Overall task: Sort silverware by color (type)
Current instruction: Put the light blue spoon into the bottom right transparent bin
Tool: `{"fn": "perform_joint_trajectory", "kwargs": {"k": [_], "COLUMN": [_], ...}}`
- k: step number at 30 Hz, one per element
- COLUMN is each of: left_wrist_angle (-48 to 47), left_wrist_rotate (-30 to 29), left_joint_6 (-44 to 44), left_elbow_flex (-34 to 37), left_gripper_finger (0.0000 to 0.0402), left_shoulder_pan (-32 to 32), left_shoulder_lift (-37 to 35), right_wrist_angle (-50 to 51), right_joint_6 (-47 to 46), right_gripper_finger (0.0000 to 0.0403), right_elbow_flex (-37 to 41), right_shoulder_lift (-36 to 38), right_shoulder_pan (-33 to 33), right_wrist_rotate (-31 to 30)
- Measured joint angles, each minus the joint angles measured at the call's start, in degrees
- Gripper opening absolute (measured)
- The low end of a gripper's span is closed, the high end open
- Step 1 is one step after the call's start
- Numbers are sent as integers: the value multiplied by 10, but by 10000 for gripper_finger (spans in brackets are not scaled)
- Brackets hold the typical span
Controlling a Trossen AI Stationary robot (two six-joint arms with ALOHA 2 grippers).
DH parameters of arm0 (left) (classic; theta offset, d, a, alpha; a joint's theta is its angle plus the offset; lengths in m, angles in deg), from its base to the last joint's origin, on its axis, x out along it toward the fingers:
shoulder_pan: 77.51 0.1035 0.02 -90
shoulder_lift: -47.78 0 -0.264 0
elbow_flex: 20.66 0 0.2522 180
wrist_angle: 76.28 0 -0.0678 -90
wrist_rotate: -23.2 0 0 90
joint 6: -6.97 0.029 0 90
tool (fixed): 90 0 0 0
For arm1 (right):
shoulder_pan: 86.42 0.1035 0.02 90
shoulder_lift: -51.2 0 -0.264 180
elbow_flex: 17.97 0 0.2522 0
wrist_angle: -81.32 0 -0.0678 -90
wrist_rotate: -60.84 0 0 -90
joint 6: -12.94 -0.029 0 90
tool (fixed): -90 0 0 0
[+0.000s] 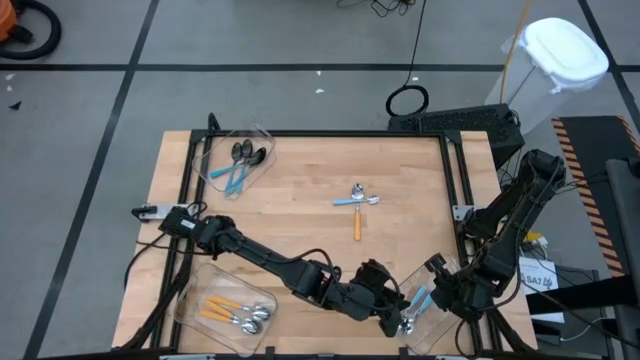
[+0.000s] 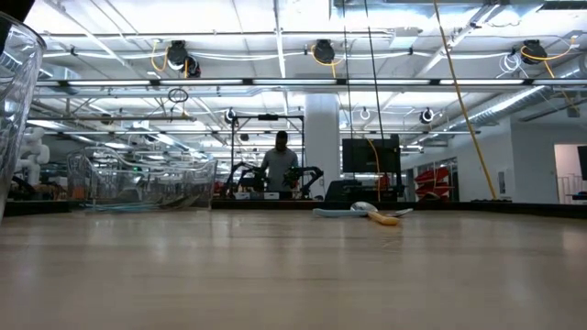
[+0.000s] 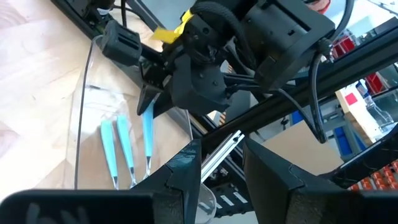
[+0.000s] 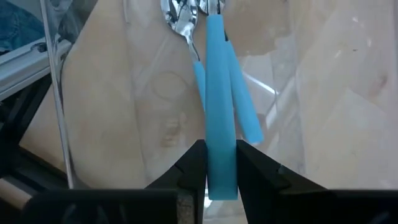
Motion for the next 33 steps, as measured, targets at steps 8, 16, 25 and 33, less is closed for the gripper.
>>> {"fn": "perform_joint_trajectory", "kwargs": {"k": [8, 16, 25, 33], "left_wrist_angle": [0, 0, -5, -5], "left_wrist_rotate": [0, 0, 0, 0], "left_joint_6": [6, 6, 8, 17], "left_elbow_flex": [0, 0, 0, 0], "left_gripper_finger": [118, 118, 118, 118], "left_shoulder_pan": [0, 0, 0, 0], "left_shoulder_lift": [0, 0, 0, 0], "right_wrist_angle": [-39, -65, -76, -83], "right_joint_6": [-4, 1, 20, 31], "right_gripper_finger": [65, 66, 67, 68], "right_elbow_flex": [34, 47, 48, 48], "right_shoulder_lift": [0, 0, 0, -8], "right_shoulder_pan": [0, 0, 0, 0], "right_wrist_rotate": [-2, -1, -1, 0]}}
